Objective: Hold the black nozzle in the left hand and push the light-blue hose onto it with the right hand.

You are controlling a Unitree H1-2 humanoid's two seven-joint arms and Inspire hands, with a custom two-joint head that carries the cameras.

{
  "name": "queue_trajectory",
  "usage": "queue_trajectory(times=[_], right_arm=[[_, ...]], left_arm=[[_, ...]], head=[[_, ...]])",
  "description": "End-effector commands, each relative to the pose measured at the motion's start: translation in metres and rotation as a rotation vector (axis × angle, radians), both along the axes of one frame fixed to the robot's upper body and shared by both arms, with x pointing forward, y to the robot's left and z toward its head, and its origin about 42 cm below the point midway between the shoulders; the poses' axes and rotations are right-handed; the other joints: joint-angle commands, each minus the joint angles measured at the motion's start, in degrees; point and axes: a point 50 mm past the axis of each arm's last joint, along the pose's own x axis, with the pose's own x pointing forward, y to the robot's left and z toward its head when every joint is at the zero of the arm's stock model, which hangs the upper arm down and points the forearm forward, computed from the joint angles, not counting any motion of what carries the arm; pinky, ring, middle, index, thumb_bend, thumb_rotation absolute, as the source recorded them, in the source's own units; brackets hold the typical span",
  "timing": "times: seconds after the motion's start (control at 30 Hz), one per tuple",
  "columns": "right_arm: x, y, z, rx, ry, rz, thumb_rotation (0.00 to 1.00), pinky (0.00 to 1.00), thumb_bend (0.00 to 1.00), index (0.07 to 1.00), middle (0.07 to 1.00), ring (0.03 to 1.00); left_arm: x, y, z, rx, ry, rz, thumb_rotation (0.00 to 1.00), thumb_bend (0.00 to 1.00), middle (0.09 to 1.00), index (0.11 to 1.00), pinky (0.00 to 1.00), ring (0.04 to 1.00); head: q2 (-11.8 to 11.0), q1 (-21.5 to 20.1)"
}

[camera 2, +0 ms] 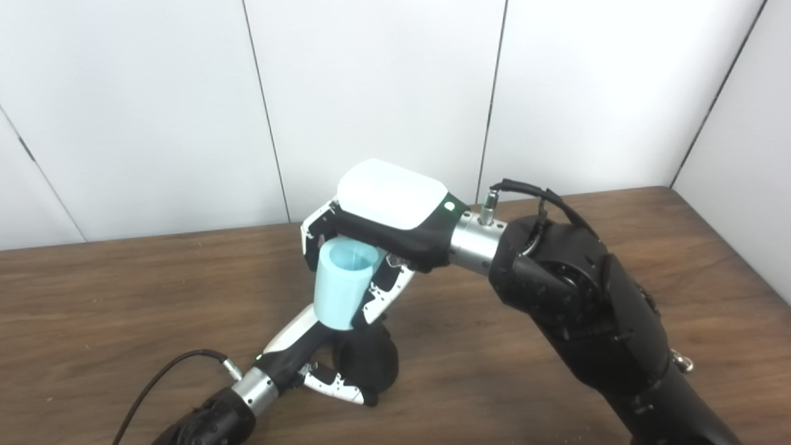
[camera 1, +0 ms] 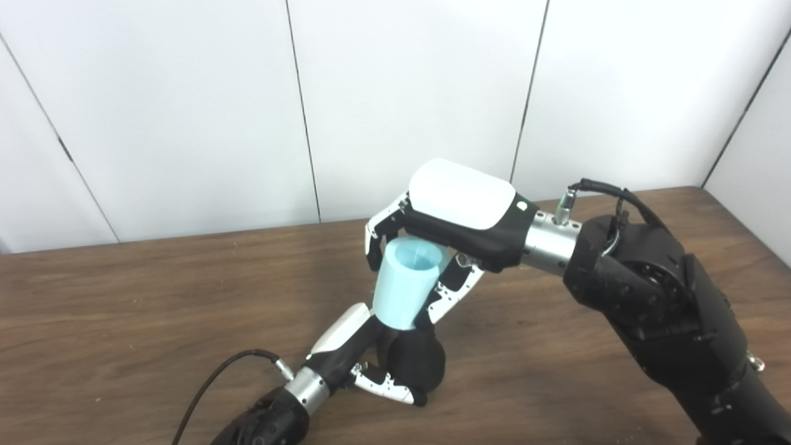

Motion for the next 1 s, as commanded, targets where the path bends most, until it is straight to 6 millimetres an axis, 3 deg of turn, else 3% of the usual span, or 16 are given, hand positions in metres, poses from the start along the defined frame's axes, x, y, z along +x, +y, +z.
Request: queue_trajectory(times=[0.0, 0.97], right_arm=[[-0.0009, 0.0013, 0.0315, 0.009, -0.125, 0.016, 0.0, 0.16, 0.52, 0.516, 0.401, 0.235], [0.0028, 0.0011, 0.0261, -0.117, -0.199, -0.032, 0.0, 0.22, 0.52, 0.518, 0.413, 0.279]], left_arm=[[-0.0544, 0.0386, -0.0946, 0.328, 0.363, 0.054, 0.07, 0.52, 0.818, 0.479, 1.0, 0.982], [-0.0543, 0.0394, -0.0926, 0.328, 0.368, 0.05, 0.07, 0.52, 0.819, 0.479, 1.0, 0.982]], head=[[0.03, -0.07], [0.73, -0.34]])
